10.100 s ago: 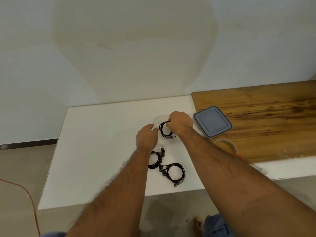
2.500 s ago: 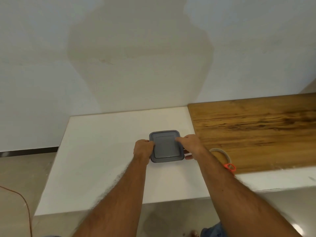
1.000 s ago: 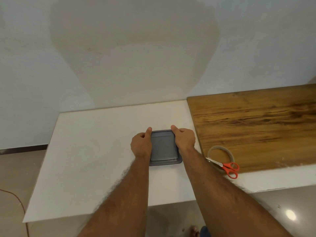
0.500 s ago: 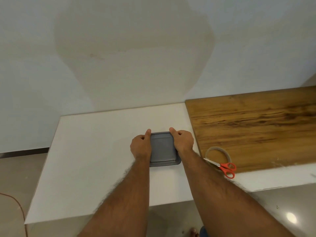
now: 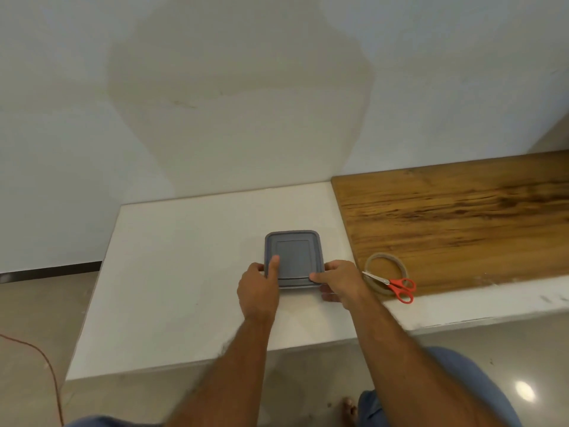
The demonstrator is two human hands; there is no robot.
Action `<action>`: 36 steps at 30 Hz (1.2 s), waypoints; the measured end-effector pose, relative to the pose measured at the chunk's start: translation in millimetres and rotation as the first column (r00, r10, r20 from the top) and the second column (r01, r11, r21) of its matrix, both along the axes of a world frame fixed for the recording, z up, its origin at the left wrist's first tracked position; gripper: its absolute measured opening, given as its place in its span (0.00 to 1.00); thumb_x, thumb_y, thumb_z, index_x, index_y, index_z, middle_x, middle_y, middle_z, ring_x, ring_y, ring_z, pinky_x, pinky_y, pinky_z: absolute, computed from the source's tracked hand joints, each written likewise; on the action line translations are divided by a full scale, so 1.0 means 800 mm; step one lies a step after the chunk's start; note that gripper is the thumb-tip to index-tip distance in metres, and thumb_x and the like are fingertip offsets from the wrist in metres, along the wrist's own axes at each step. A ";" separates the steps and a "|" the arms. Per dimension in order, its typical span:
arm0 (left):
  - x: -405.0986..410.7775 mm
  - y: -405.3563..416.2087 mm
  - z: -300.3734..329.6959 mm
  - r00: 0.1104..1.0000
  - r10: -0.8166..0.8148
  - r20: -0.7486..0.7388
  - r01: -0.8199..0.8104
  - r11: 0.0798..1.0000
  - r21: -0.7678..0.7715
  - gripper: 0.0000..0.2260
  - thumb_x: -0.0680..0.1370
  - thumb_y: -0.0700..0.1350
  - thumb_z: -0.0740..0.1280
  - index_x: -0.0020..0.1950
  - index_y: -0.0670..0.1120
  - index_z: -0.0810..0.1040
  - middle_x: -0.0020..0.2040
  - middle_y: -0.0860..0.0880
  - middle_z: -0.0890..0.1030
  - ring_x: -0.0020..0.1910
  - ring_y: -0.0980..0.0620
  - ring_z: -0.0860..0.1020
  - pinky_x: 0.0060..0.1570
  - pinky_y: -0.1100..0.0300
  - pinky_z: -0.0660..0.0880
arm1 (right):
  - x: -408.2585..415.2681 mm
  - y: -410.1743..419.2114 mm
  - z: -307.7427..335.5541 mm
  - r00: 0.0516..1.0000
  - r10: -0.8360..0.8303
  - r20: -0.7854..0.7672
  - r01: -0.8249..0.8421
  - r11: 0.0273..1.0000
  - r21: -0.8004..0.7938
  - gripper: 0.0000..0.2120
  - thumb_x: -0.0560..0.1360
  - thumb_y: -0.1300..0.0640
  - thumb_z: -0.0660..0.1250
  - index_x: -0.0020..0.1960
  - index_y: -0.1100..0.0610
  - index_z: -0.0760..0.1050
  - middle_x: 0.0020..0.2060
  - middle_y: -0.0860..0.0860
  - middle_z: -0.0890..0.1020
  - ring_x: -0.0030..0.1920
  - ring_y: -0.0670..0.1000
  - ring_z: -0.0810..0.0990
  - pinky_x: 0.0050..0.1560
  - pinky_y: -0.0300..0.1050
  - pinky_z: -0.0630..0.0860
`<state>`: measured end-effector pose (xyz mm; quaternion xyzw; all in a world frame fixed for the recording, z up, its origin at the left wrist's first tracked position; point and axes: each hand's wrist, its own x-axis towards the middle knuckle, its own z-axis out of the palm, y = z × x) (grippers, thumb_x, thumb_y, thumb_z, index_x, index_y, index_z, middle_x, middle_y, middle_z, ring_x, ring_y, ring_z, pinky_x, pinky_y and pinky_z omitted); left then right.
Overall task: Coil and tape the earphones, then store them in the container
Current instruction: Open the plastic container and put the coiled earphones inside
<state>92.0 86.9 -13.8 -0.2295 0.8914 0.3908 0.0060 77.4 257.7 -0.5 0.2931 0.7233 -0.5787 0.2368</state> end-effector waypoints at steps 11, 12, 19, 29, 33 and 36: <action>0.013 0.001 0.009 0.978 0.135 0.159 -0.189 0.898 0.398 0.12 0.76 0.55 0.71 0.47 0.45 0.80 0.37 0.49 0.82 0.29 0.46 0.82 0.39 0.50 0.83 | 0.022 -0.006 -0.007 0.987 -0.156 -0.036 0.155 0.987 -0.032 0.06 0.67 0.64 0.78 0.38 0.60 0.81 0.41 0.63 0.84 0.38 0.58 0.81 0.46 0.60 0.82; 0.013 0.000 0.013 0.980 0.118 0.163 -0.174 0.905 0.389 0.12 0.76 0.54 0.70 0.46 0.45 0.80 0.36 0.49 0.82 0.28 0.46 0.82 0.40 0.50 0.82 | 0.023 -0.006 -0.004 0.989 -0.146 -0.039 0.145 0.989 -0.017 0.06 0.67 0.63 0.78 0.38 0.60 0.81 0.42 0.63 0.84 0.38 0.58 0.81 0.46 0.60 0.82; 0.015 -0.007 0.027 0.975 0.025 0.219 -0.118 0.899 0.422 0.15 0.79 0.48 0.68 0.59 0.39 0.80 0.40 0.45 0.81 0.34 0.48 0.81 0.41 0.49 0.83 | 0.033 -0.006 0.011 0.975 -0.171 -0.140 0.177 0.984 0.027 0.03 0.72 0.63 0.73 0.41 0.60 0.80 0.40 0.60 0.83 0.36 0.54 0.80 0.44 0.54 0.82; -0.009 0.026 0.064 0.992 -0.006 0.123 -0.062 0.842 0.536 0.16 0.78 0.42 0.69 0.65 0.39 0.76 0.46 0.43 0.83 0.39 0.48 0.82 0.40 0.54 0.83 | 0.011 0.038 0.046 0.960 -0.211 -0.183 0.213 0.977 -0.012 0.05 0.77 0.63 0.67 0.44 0.55 0.76 0.41 0.55 0.81 0.40 0.53 0.81 0.43 0.51 0.82; -0.036 0.057 0.073 0.995 -0.026 0.099 -0.034 0.830 0.556 0.16 0.78 0.42 0.69 0.65 0.39 0.76 0.47 0.43 0.82 0.40 0.48 0.82 0.42 0.54 0.83 | -0.016 0.065 0.059 0.936 -0.257 -0.238 0.258 0.966 -0.030 0.07 0.77 0.66 0.67 0.41 0.58 0.77 0.34 0.55 0.78 0.31 0.50 0.76 0.32 0.45 0.77; -0.062 0.080 0.074 0.995 -0.035 0.093 -0.024 0.818 0.574 0.16 0.78 0.40 0.69 0.65 0.39 0.76 0.47 0.42 0.83 0.40 0.48 0.82 0.39 0.55 0.83 | -0.040 0.087 0.062 0.929 -0.282 -0.241 0.286 0.958 -0.017 0.05 0.77 0.65 0.67 0.44 0.59 0.78 0.36 0.55 0.79 0.34 0.51 0.77 0.37 0.46 0.80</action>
